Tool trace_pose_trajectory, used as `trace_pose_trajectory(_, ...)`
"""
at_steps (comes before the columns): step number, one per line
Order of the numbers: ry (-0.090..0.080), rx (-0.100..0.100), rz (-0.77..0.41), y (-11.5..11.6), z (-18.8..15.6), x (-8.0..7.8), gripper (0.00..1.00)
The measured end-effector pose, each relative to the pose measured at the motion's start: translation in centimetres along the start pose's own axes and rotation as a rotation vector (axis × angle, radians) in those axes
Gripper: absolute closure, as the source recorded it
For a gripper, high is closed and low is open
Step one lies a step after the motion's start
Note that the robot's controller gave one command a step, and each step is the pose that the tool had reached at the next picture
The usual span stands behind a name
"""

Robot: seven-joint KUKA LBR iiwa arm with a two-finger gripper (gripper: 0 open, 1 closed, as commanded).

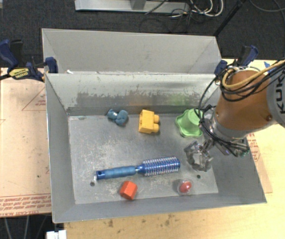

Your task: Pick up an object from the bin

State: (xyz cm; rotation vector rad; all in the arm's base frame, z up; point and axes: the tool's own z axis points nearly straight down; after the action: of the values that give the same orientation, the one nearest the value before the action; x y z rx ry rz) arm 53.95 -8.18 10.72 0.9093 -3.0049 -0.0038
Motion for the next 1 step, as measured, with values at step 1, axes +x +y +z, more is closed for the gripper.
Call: trace_pose_trajectory(1, -0.002, 0.002, -0.002, -0.03, -0.13, -0.11, 0.00)
